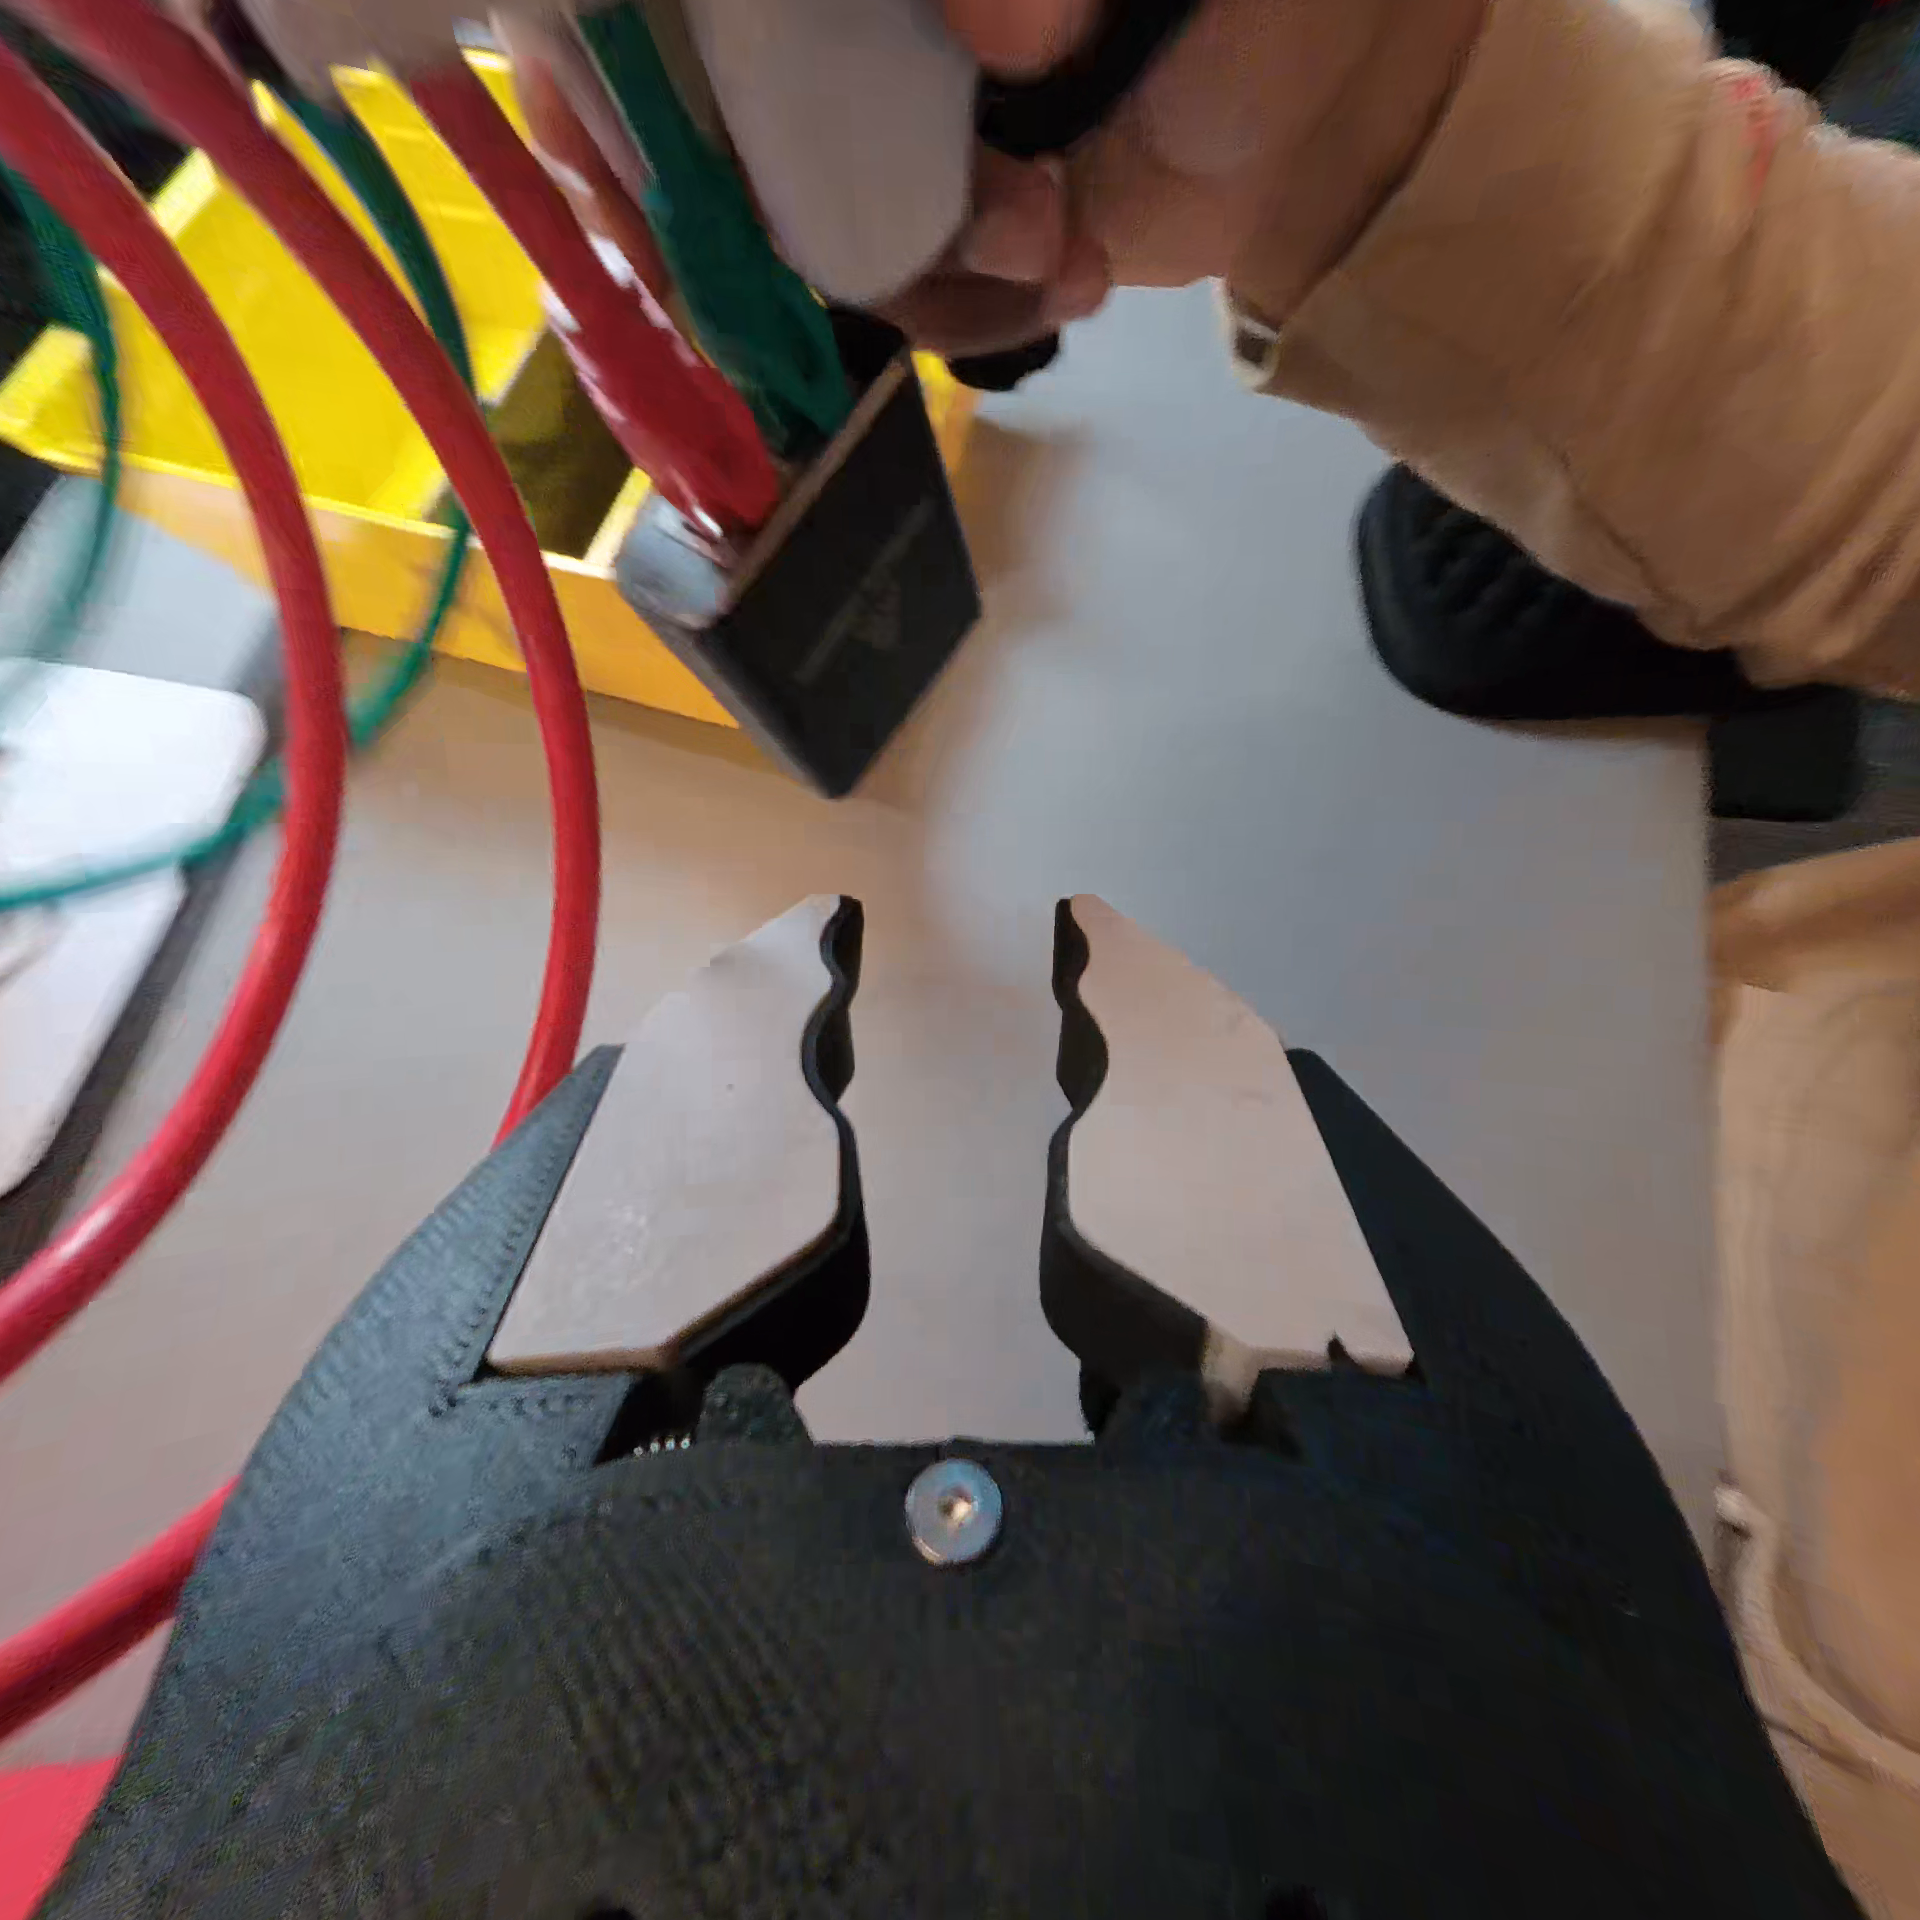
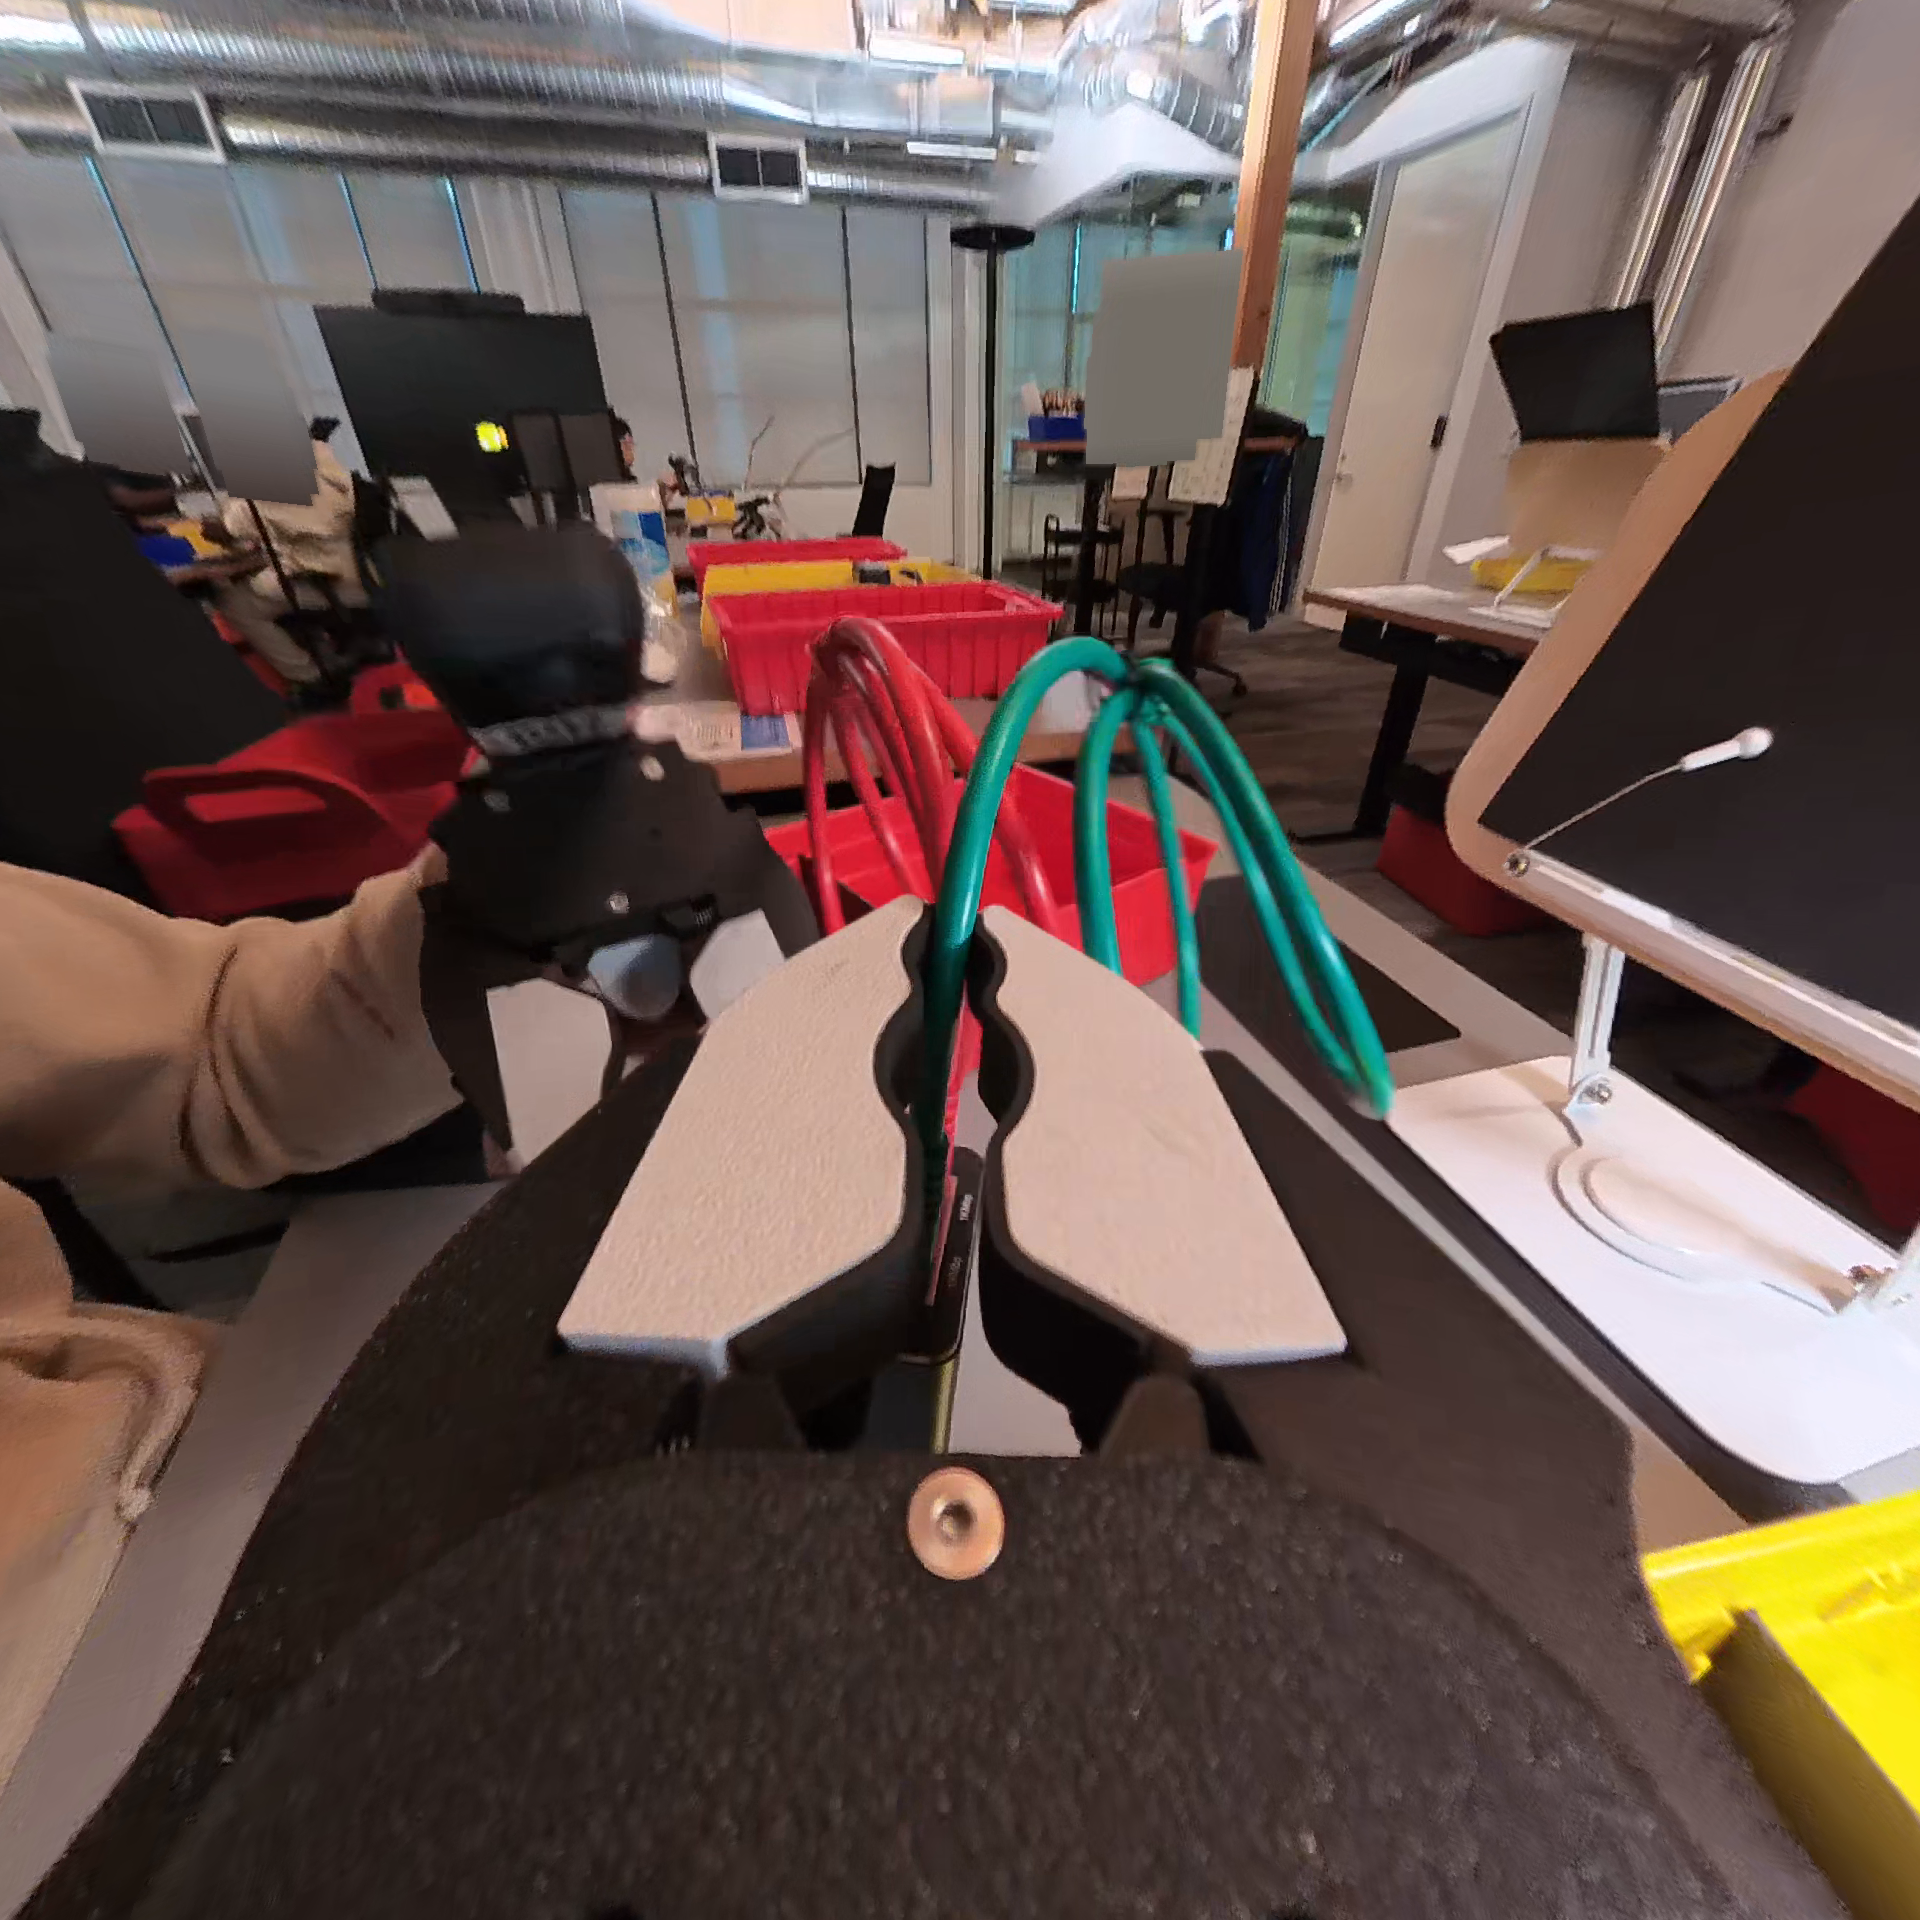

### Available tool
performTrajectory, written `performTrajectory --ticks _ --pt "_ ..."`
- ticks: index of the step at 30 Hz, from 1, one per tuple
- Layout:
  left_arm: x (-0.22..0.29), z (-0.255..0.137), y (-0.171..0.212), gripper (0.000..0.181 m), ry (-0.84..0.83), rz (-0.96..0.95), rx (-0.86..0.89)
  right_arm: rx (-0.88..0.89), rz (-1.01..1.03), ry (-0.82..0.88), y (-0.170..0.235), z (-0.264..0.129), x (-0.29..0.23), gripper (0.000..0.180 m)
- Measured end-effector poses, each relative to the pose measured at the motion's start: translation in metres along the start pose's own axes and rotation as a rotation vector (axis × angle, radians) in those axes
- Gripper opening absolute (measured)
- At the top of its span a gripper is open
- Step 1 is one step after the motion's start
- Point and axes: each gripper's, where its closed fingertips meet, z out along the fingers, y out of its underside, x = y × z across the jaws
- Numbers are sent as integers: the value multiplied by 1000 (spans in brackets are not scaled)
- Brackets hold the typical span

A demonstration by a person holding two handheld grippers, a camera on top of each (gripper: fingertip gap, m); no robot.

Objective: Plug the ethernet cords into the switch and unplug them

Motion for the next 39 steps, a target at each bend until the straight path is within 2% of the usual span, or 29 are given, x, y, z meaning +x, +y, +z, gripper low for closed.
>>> performTrajectory --ticks 3,6,7,10,12,14,17,19,21,25,32,36,39 --pt "17 21 -10 44 195 -85 123 82 -26 2 -15 -6 -3 4" --pt "15 41 -31 63 308 -195 371 207 -22 -29 -32 -11 -11 4" --pt "11 40 -41 64 332 -241 489 253 -11 -50 -37 -12 -15 4" --pt "5 8 -70 66 449 -364 837 375 46 -137 -46 -13 -25 4" --pt "-1 -20 -79 56 429 -342 977 431 70 -178 -47 -12 -29 5" --pt "-3 -34 -78 26 382 -265 974 477 101 -196 -48 -13 -28 4" --pt "-13 -42 -74 26 304 -227 853 472 149 -146 -45 -13 -14 5" --pt "-31 -53 -71 26 260 -298 790 384 206 -49 -32 -9 7 5" --pt "-53 -64 -63 26 207 -403 746 243 349 20 -5 2 26 9" --pt "-81 -80 -45 26 156 -504 722 174 599 -41 32 20 35 11" --pt "-97 -83 -31 26 203 -639 720 28 751 -109 59 31 25 18" --pt "-104 -81 -20 26 212 -682 680 26 814 -165 60 33 21 36" --pt "-106 -76 -10 26 229 -690 626 42 829 -112 61 27 34 48"
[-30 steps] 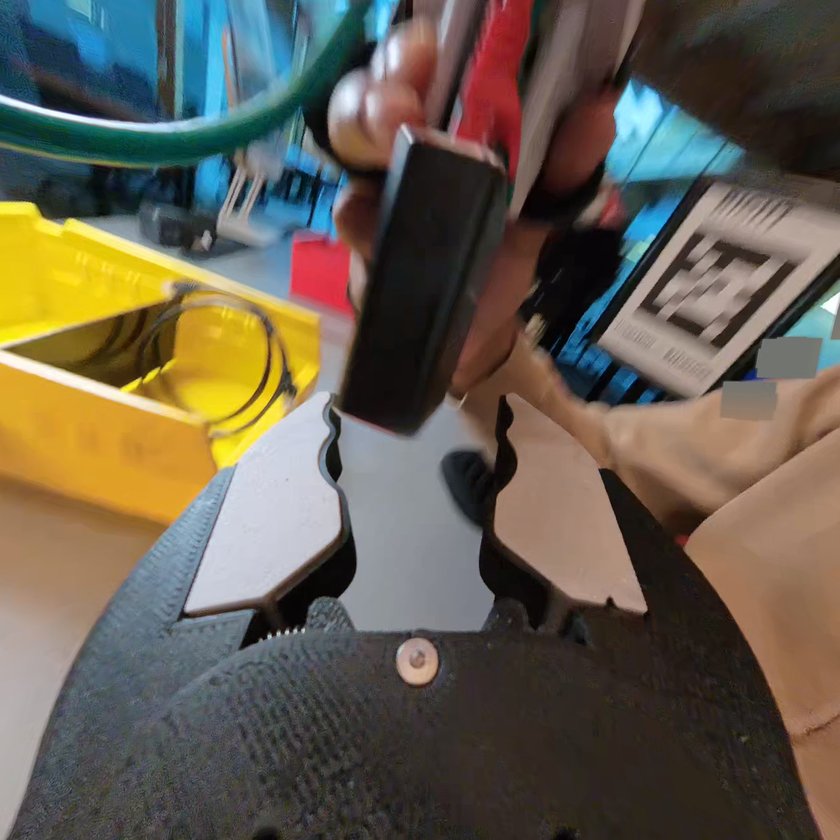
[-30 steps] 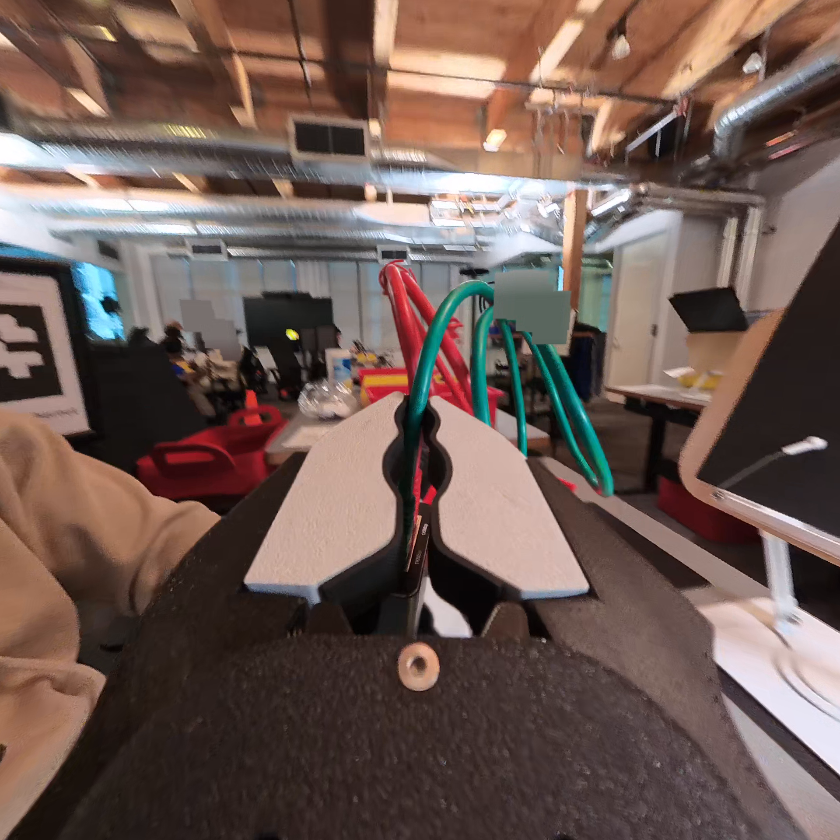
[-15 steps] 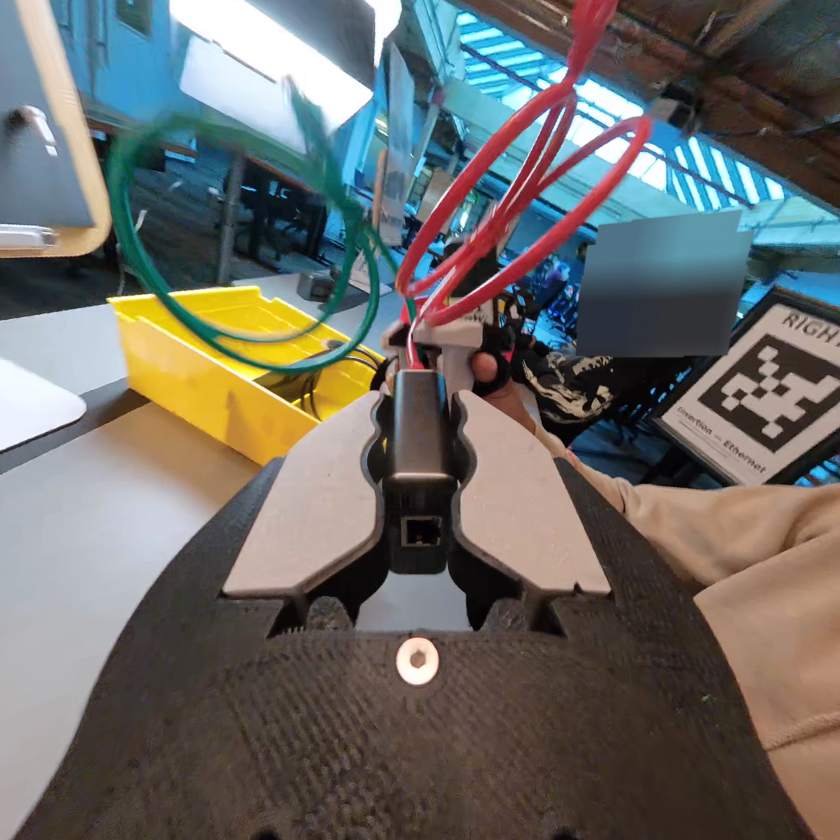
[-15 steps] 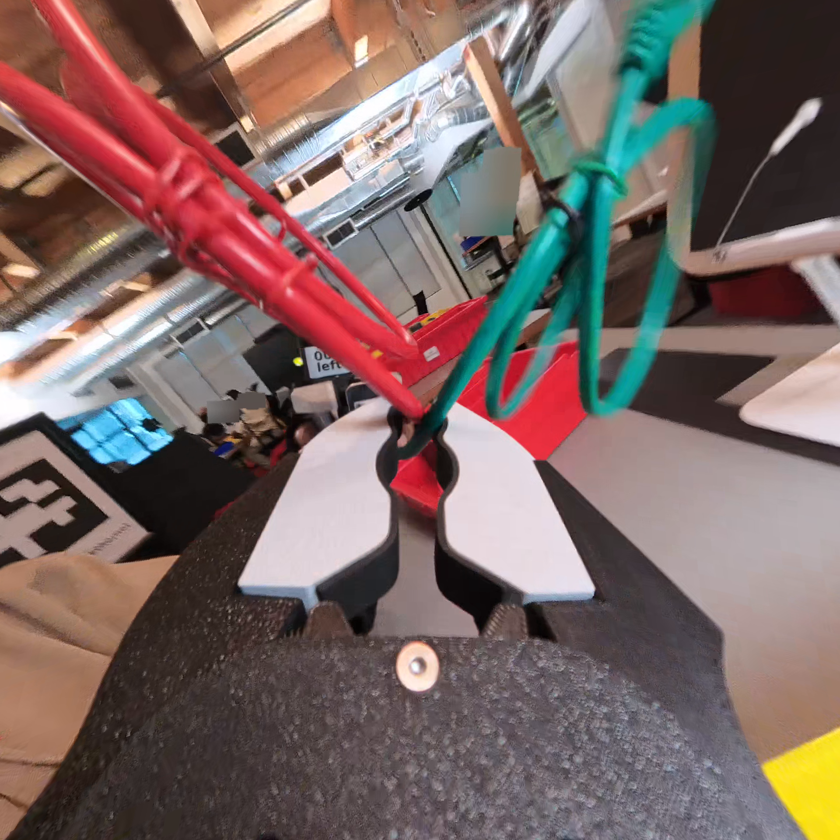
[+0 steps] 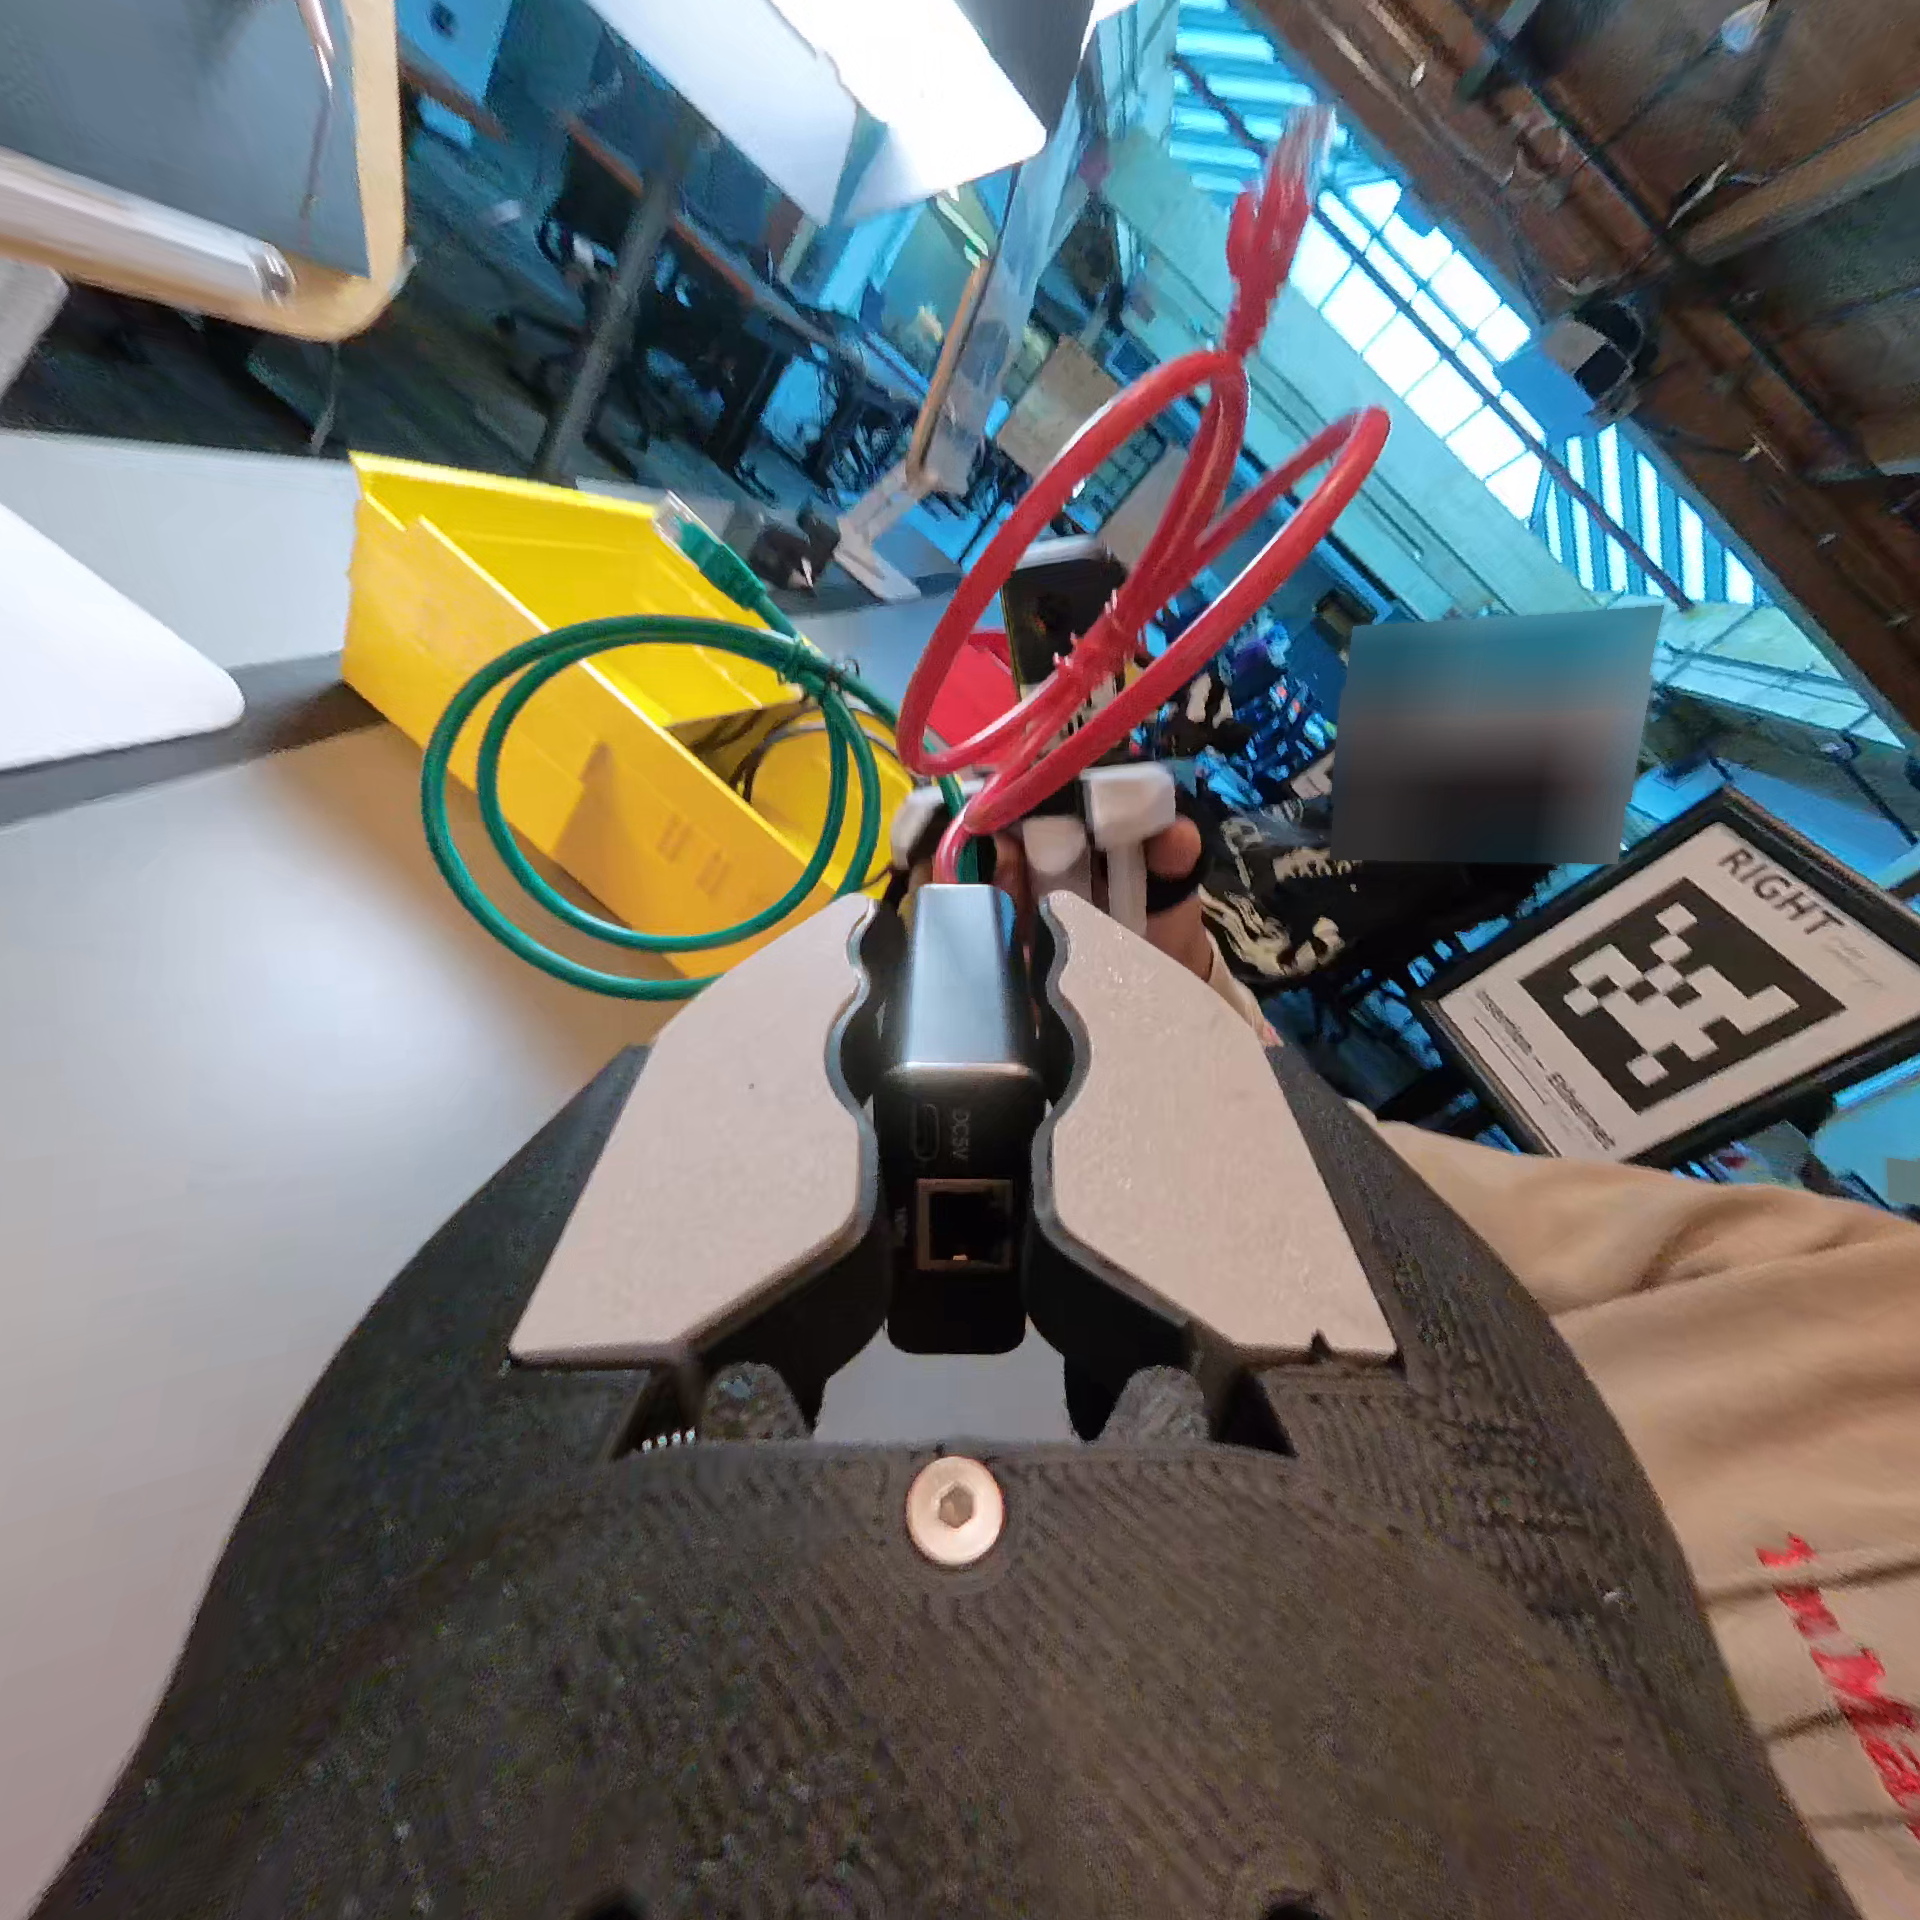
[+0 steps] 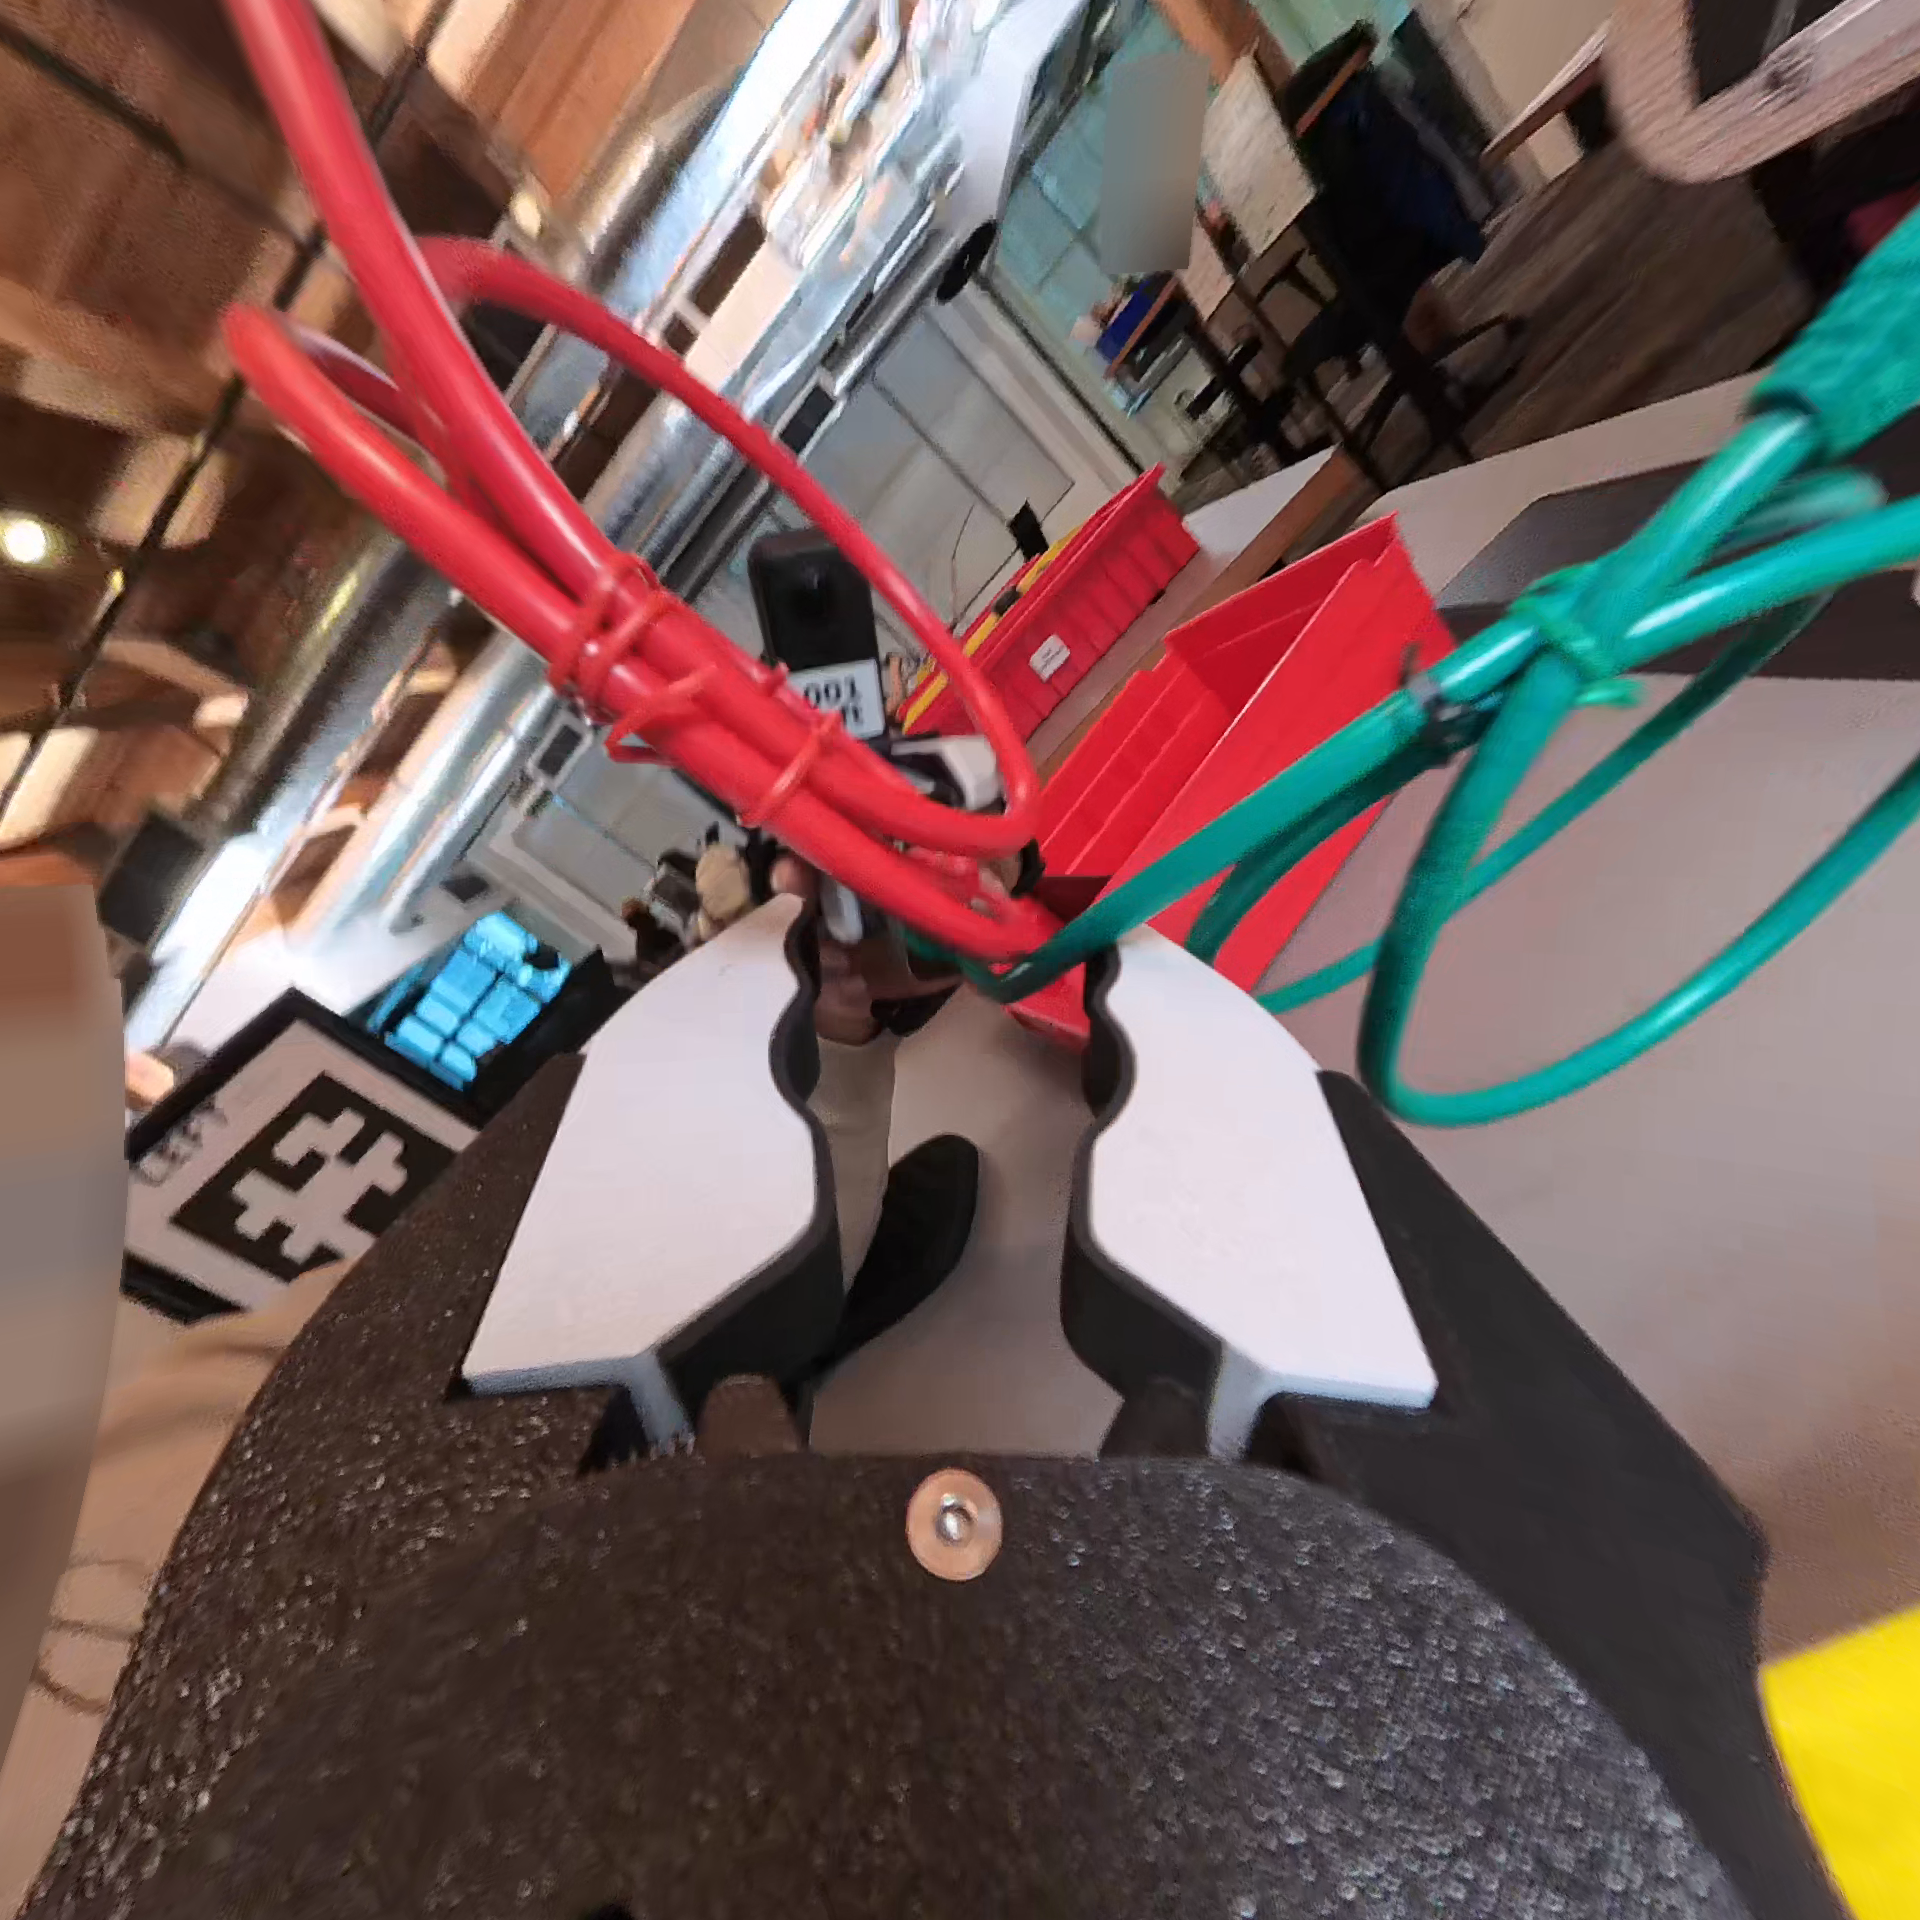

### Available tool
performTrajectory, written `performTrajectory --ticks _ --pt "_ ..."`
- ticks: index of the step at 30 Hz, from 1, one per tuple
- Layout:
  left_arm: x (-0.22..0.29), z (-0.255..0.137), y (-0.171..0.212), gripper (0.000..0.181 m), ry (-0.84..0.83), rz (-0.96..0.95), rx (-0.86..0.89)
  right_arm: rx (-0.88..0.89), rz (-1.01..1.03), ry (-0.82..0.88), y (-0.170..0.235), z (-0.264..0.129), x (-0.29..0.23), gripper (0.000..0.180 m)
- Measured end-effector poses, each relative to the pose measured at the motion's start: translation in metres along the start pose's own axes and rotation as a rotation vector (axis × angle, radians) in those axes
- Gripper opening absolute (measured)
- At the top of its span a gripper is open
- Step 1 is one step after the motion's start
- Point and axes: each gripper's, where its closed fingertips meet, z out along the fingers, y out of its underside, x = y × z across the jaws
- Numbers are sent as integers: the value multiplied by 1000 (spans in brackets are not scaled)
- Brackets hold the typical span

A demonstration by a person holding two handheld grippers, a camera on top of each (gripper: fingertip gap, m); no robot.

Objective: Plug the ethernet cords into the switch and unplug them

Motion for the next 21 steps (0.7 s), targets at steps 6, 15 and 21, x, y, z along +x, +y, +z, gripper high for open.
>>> performTrajectory --ticks 6,15,21 --pt "8 10 17 26 61 34 -96 172 76 110 -21 -15 23 36" --pt "15 2 15 26 87 98 -105 218 142 77 -23 -15 21 28" --pt "12 -10 -13 26 114 14 80 90 67 53 -8 -5 13 39"
